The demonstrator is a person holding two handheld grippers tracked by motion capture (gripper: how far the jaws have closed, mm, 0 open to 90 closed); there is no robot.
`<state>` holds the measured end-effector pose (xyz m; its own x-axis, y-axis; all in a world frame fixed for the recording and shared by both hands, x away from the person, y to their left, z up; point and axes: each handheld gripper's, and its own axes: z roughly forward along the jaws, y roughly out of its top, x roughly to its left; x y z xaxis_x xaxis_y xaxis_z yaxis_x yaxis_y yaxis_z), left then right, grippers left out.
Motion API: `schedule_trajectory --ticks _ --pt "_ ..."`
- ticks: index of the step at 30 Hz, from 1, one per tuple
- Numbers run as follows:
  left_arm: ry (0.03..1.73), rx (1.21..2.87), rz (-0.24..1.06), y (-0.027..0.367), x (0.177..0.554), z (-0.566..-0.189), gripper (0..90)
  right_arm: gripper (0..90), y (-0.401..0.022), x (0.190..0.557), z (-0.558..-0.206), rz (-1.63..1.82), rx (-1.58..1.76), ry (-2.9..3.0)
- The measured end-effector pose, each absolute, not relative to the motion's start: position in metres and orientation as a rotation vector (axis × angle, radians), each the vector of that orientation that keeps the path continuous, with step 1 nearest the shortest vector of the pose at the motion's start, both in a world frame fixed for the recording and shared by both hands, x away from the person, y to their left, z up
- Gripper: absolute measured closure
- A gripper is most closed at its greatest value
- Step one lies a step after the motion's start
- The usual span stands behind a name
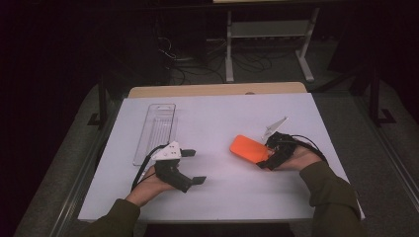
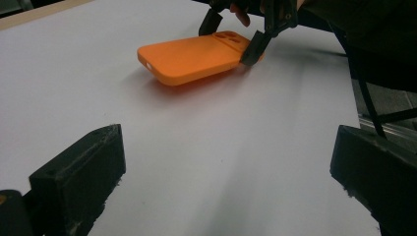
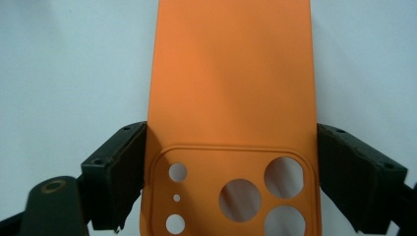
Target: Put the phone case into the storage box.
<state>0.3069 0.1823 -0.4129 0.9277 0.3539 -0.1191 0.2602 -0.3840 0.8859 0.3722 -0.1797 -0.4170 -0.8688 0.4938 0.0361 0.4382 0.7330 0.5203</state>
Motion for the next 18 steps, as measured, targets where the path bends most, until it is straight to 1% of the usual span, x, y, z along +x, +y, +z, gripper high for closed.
schedule_trajectory --ticks 18 --pt "0.436 1.992 0.107 0.183 0.308 -0.413 0.0 15.7 -0.182 0.369 -0.397 0.854 0.732 2.8"
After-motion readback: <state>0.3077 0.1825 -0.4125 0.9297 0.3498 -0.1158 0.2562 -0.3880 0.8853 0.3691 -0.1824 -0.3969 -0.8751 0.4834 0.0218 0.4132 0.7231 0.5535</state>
